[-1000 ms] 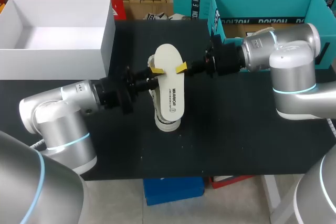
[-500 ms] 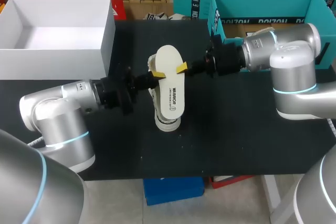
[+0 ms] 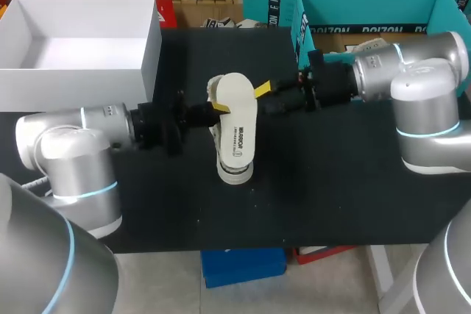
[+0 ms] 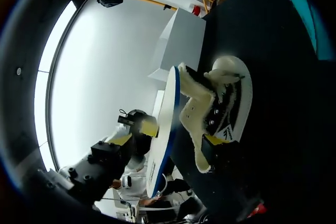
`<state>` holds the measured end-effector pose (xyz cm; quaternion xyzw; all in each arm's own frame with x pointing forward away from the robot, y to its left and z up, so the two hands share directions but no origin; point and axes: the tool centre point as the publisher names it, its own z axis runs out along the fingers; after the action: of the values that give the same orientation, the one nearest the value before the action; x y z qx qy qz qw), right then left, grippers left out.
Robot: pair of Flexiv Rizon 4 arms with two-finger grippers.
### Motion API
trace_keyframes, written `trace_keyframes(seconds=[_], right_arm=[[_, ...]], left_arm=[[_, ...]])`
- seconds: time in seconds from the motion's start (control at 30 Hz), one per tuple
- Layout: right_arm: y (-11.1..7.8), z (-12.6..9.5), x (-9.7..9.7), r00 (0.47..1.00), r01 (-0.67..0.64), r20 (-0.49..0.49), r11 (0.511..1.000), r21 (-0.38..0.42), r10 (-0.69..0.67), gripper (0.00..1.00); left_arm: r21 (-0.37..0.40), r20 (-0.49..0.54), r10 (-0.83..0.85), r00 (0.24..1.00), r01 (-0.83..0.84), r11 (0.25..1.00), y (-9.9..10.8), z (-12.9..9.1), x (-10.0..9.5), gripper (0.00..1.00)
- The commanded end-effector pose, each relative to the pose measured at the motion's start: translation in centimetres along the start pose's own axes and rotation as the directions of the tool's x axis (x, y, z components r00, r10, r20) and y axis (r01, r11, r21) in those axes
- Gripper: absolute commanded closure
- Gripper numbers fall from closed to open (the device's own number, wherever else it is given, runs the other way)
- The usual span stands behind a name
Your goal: Take the shoe out of the shoebox, open the shoe tongue, remove and reinsert the insole, then place the shoe into the shoebox
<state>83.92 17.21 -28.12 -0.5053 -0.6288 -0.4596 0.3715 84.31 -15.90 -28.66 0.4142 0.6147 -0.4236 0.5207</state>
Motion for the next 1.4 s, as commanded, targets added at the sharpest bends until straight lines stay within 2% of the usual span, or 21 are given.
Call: trace_keyframes(seconds=[0.03, 0.23, 0.5, 0.8, 1.17, 1.3, 1.4], right_arm=[[-2.1, -1.8, 1.6, 0.997, -0.001, 0.074, 0.998, -0.06, 0.005, 0.0], [-3.5, -3.3, 2.3, 0.984, -0.004, 0.176, 0.993, -0.119, 0.026, 0.0], [-5.6, -5.3, 3.5, 0.942, -0.03, 0.319, 0.971, -0.237, 0.107, 0.0], [-8.3, -6.7, 4.4, 0.921, -0.043, 0.356, 0.948, -0.316, 0.16, 0.0], [-11.9, -10.0, 5.7, 0.892, -0.04, 0.4, 0.918, -0.395, 0.211, 0.0], [-12.5, -10.5, 5.9, 0.892, -0.026, 0.404, 0.915, -0.402, 0.203, 0.0], [-12.6, -11.1, 6.2, 0.902, 0.0, 0.399, 0.926, -0.378, 0.163, 0.0]], left_arm=[[-0.017, -0.118, -0.011, 0.993, 0.009, 1.0, -0.4, -1.2, -0.6, 1.0], [-0.034, -0.189, -0.036, 0.981, 0.03, 0.999, -0.4, -2.4, -0.6, 1.0], [-0.003, -0.319, -0.05, 0.946, 0.051, 0.999, -0.7, -4.0, 0.0, 1.0], [0.044, -0.401, -0.065, 0.914, 0.091, 0.995, -0.8, -4.9, 0.3, 1.0], [0.062, -0.482, -0.041, 0.875, 0.08, 0.995, -1.3, -5.3, 0.8, 1.0], [0.069, -0.491, -0.039, 0.87, 0.084, 0.994, -1.6, -5.0, 1.0, 1.0], [0.076, -0.496, -0.036, 0.867, 0.085, 0.993, -1.8, -4.8, 1.1, 1.0]])
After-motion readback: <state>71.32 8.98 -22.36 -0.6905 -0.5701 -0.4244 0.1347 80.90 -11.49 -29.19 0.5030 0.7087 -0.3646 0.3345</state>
